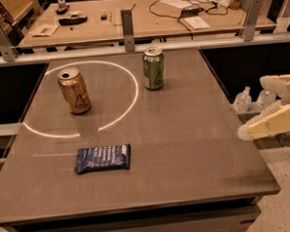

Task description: Pick green can

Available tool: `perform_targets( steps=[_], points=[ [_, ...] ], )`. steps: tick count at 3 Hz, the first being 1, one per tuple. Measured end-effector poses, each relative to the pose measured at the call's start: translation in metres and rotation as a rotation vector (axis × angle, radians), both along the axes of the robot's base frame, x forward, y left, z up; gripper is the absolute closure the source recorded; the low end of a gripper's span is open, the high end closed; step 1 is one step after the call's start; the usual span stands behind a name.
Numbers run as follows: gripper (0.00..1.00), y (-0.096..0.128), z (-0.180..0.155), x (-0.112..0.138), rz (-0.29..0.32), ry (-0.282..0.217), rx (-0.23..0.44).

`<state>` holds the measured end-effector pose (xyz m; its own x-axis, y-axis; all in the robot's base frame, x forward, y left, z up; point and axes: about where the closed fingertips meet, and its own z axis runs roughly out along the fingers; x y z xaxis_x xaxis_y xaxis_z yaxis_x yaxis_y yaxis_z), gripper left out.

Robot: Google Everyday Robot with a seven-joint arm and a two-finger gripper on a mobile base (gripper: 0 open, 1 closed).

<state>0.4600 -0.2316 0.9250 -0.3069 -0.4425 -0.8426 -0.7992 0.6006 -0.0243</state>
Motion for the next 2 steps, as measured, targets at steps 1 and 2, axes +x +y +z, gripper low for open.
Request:
perform_targets(
  steps=[1,2],
  points=[
    [0.0,0.0018,-0.0144,-0.0058,-0.026,-0.007,0.045],
    [0.0,0.0018,-0.0149,-0.0059,-0.027,-0.007,0.045]
  ],
)
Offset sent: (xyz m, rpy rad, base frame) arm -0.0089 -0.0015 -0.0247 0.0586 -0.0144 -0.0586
